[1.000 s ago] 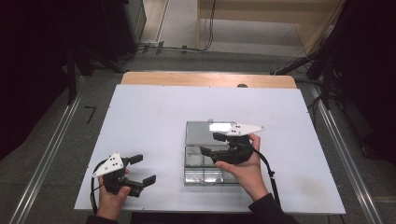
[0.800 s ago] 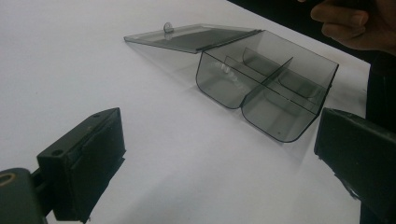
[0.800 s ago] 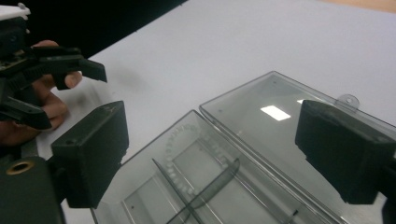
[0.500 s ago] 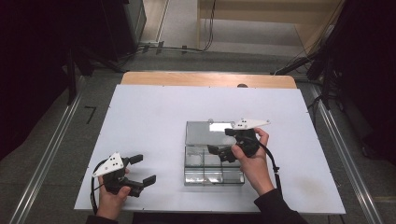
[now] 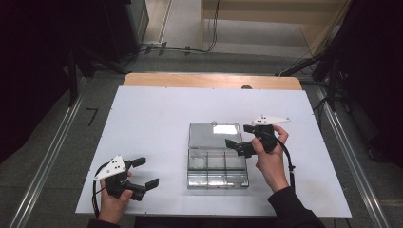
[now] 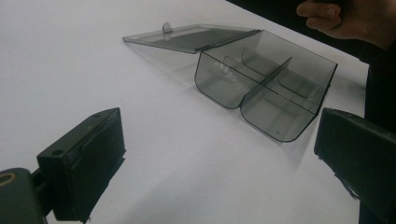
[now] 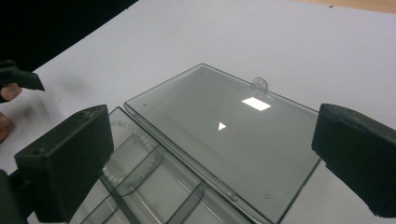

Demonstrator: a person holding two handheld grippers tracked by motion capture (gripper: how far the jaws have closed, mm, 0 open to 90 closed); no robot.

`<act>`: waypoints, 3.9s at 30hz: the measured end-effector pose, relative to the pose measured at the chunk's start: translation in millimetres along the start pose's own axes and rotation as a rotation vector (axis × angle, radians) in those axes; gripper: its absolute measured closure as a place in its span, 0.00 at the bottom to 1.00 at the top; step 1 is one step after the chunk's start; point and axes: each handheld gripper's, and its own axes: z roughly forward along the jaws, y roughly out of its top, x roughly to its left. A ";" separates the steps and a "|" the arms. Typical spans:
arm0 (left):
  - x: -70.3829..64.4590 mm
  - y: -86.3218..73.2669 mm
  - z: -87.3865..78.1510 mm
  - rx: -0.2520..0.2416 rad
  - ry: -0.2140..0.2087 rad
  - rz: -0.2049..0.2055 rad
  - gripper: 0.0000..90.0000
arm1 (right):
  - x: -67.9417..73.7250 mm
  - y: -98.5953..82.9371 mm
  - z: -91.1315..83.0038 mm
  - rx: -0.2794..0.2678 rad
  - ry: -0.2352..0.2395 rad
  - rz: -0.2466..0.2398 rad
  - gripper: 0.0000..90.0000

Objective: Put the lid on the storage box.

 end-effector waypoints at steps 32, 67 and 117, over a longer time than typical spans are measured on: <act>0.0 0.2 -0.5 -0.002 0.000 -0.004 0.02 | -42.1 -11.4 25.5 0.061 0.002 0.096 0.02; -1.2 0.9 -0.4 -0.009 0.039 -0.005 0.02 | -64.1 -40.9 43.2 0.092 0.039 0.295 0.36; 1.1 63.8 74.1 0.028 0.013 -0.104 0.01 | -61.8 -47.7 43.3 0.044 0.031 0.297 0.36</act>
